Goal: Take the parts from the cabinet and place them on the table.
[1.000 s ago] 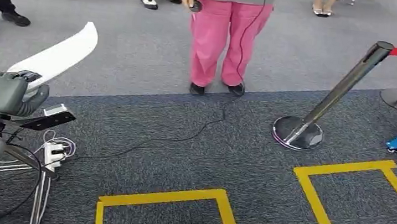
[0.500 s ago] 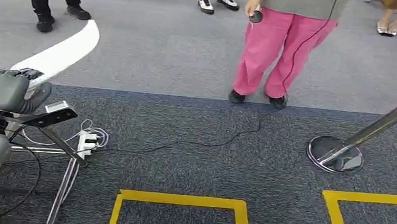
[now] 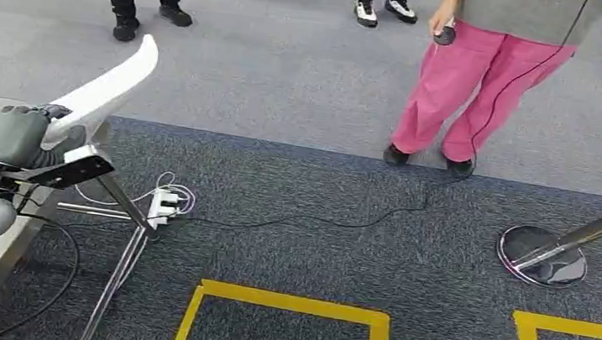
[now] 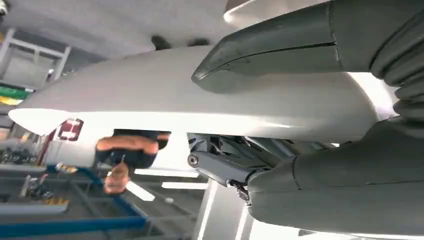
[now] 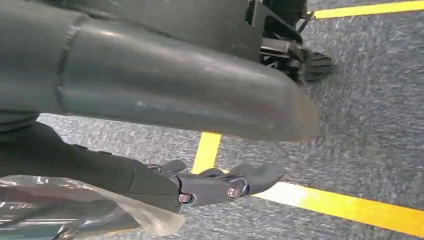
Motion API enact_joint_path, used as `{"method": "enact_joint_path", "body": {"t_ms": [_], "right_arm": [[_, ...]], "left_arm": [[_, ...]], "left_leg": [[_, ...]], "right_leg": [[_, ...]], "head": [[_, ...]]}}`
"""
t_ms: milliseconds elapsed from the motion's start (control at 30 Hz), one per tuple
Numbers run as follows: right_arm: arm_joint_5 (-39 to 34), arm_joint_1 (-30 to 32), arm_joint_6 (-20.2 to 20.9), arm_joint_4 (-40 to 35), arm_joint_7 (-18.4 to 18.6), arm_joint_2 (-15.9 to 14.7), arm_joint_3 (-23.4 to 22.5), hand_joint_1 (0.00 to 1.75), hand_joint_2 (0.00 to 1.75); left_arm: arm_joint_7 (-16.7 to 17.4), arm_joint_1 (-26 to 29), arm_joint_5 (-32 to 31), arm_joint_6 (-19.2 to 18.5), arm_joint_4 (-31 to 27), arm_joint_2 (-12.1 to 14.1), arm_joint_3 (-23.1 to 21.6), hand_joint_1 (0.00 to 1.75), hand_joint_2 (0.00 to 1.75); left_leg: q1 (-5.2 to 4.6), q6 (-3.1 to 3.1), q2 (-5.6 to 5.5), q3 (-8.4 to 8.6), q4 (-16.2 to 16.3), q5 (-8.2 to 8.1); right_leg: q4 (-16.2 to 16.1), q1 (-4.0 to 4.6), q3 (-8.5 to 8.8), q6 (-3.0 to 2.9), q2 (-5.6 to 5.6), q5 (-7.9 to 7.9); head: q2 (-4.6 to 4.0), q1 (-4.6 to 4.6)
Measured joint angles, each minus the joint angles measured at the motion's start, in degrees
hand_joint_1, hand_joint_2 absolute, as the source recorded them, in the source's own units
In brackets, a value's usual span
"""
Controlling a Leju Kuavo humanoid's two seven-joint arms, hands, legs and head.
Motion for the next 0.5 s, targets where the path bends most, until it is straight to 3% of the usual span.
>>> {"method": "enact_joint_path", "body": {"t_ms": [33,133,233,367,500], "right_arm": [[-0.02,0.07,0.00,0.00,0.11,0.00,0.00,0.00,0.00],[-0.22,0.03,0.17,0.00,0.37,0.00,0.02,0.00,0.00],[-0.18,0.02,0.20,0.00,0.64,0.00,0.02,0.00,0.00],[-0.15,0.02,0.20,0.00,0.70,0.00,0.02,0.00,0.00],[0.04,0.02,0.22,0.00,0.77,0.00,0.02,0.00,0.00]], "left_arm": [[-0.15,0.01,0.64,-0.33,0.13,-0.02,0.00,1.75,1.75],[-0.63,0.00,2.29,-1.09,0.30,-0.13,0.00,1.75,1.75],[-0.81,-0.01,2.73,-1.44,0.35,-0.33,0.00,1.75,1.75],[-0.87,-0.01,2.86,-1.57,0.37,-0.44,0.00,1.75,1.75],[-1.31,0.00,3.74,-1.94,0.37,-0.63,0.00,1.75,1.75]], "left_leg": [[-0.08,0.02,-0.03,-0.02,0.02,-0.02],[-0.37,0.33,-0.06,-0.02,0.03,-0.18],[-0.57,0.76,-0.04,-0.03,0.04,-0.25],[-0.76,0.93,-0.04,-0.04,0.10,-0.23],[-0.77,1.00,-0.04,-0.04,0.11,-0.18]], "right_leg": [[-0.05,-0.05,0.01,-0.32,0.00,0.11],[-0.53,-0.27,0.24,-0.17,-0.01,0.21],[-0.68,-0.43,0.24,0.10,0.02,0.35],[-0.77,-0.65,0.24,1.02,0.01,0.45],[-0.76,-0.65,0.23,1.09,0.01,0.46]], "head": [[0.00,-0.02],[0.00,0.13],[0.00,0.11],[0.00,0.11],[0.00,0.09]]}}
